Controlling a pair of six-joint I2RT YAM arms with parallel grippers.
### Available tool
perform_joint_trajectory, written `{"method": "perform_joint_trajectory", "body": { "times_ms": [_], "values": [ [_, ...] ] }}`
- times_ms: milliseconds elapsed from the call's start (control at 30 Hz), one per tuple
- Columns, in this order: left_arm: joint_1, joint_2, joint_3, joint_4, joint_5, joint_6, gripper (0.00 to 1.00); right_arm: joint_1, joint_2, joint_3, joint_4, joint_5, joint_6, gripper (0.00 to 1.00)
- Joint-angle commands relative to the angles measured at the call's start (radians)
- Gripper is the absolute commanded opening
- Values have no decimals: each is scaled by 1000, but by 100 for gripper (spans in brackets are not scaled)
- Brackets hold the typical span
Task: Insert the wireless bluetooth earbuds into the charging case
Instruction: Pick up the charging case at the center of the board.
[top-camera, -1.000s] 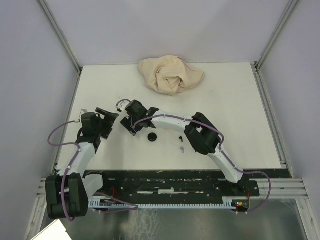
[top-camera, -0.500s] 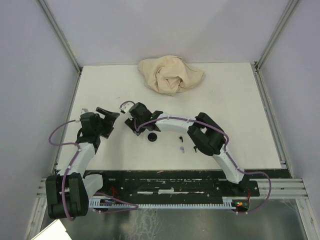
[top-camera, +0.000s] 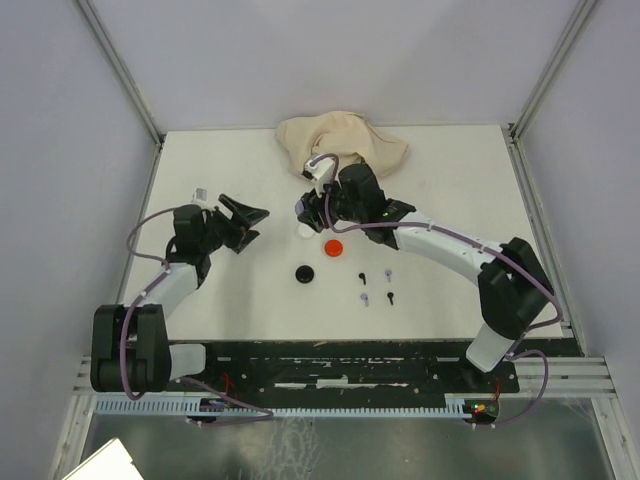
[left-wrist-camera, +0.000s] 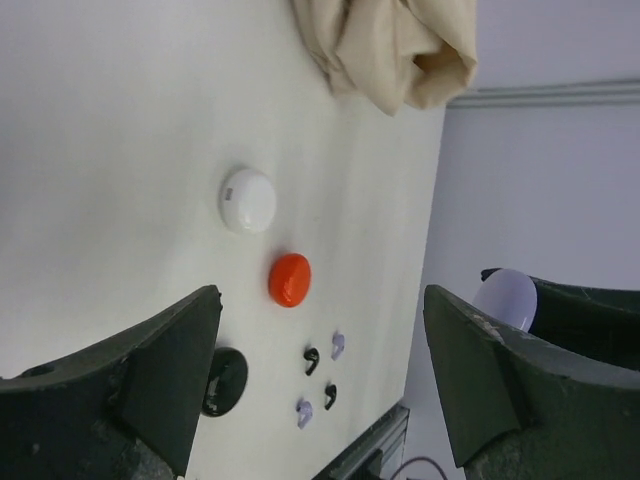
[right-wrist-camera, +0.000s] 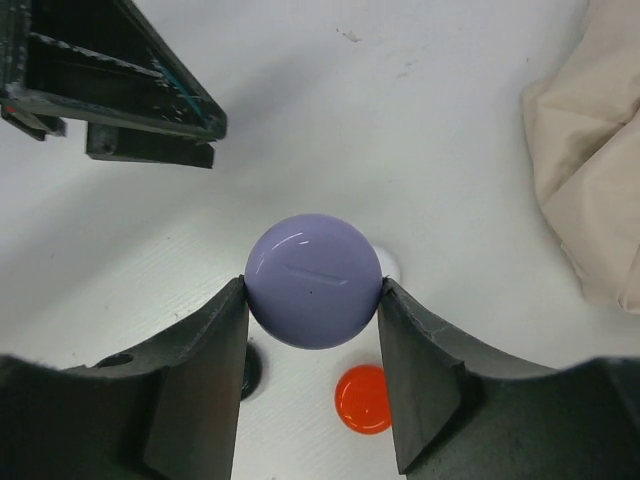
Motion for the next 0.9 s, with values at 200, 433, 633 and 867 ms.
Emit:
{"method": "perform_joint_trajectory", "body": {
  "times_ms": [200,433,633,867],
  "values": [
    [-172,122,150,282,140,-86,87,-29,-118,-66,-109,-124,-135,31],
    [-244,192,197,285,158,-78,83,-31,-121,-71,-135,-137,-153,31],
    [-280,208,198,286,180,-67,77,-32,-116,-68,-139,-132,-157,30],
    [-301,199,168,286,190,-54,70,-38,-108,-64,-137,-110,-152,29]
  ]
}}
